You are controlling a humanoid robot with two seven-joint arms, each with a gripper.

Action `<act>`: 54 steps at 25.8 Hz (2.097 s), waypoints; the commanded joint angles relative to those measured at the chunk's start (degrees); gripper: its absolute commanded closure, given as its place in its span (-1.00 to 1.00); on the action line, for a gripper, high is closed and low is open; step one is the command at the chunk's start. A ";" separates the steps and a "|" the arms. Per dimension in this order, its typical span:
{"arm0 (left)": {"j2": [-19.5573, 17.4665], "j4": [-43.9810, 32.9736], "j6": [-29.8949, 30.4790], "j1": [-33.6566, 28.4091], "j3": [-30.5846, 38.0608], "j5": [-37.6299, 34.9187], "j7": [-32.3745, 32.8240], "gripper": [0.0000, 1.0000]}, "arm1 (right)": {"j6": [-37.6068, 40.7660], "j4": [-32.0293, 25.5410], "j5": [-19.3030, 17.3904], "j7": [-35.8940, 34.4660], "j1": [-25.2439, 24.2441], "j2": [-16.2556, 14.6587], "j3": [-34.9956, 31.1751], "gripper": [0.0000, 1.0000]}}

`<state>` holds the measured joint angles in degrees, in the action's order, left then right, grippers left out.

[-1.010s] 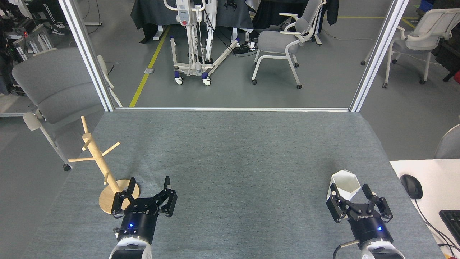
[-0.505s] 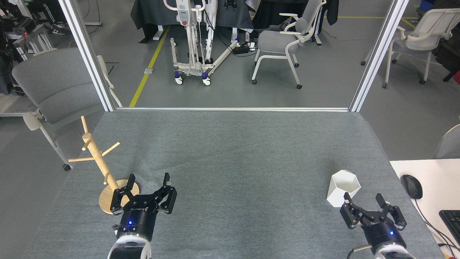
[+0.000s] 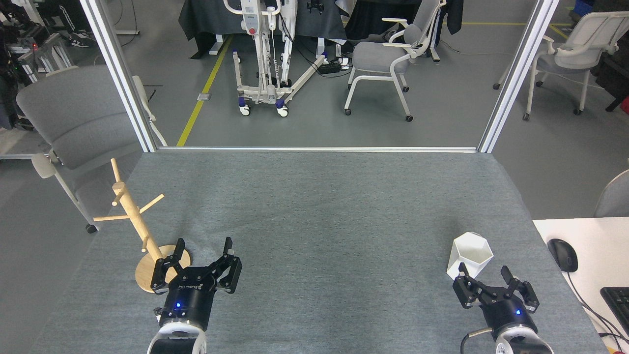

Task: Hang cup on storage rack
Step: 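Lower the right gripper around the white hexagonal cup and close it, then lift the white cup with the right gripper off the table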

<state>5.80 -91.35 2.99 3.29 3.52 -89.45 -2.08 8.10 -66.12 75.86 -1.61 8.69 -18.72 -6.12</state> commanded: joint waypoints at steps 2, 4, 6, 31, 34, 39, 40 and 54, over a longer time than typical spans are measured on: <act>0.00 0.03 0.00 -0.03 0.00 -0.02 -0.03 -0.99 | -0.10 0.29 -0.01 0.03 0.45 0.18 0.84 -0.99; 0.00 0.12 0.00 -0.03 0.00 -0.02 -0.03 -0.99 | -0.10 0.29 -0.01 0.03 0.45 0.18 1.11 -0.99; 0.00 0.12 0.00 -0.03 0.00 -0.02 -0.03 -0.99 | -0.10 0.38 -0.01 0.12 0.45 0.35 1.11 -0.99; 0.09 0.38 -0.17 -1.00 -2.99 -0.19 -0.03 -0.99 | -0.19 12.95 -0.01 0.12 10.91 0.35 2.34 -0.99; 0.17 0.38 -0.17 -1.18 -2.99 -0.19 0.06 -0.99 | -0.89 14.53 0.08 0.12 12.05 0.44 2.42 -0.99; 0.17 0.47 -0.17 -1.79 -3.17 -0.19 -0.03 -0.99 | -1.06 16.46 0.08 0.12 13.11 0.53 2.51 -0.99; 0.17 0.47 -0.17 -1.71 -3.17 -0.19 -0.03 -0.99 | -1.06 16.46 0.08 0.12 13.11 0.53 2.51 -0.99; 0.17 0.47 -0.26 -1.88 -3.17 -0.19 -0.03 -0.99 | -0.62 16.55 2.80 0.29 13.11 0.62 3.13 -0.52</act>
<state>5.98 -90.87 2.71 1.39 0.35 -89.65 -2.08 7.05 -49.57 77.12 -1.50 21.80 -18.17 -3.04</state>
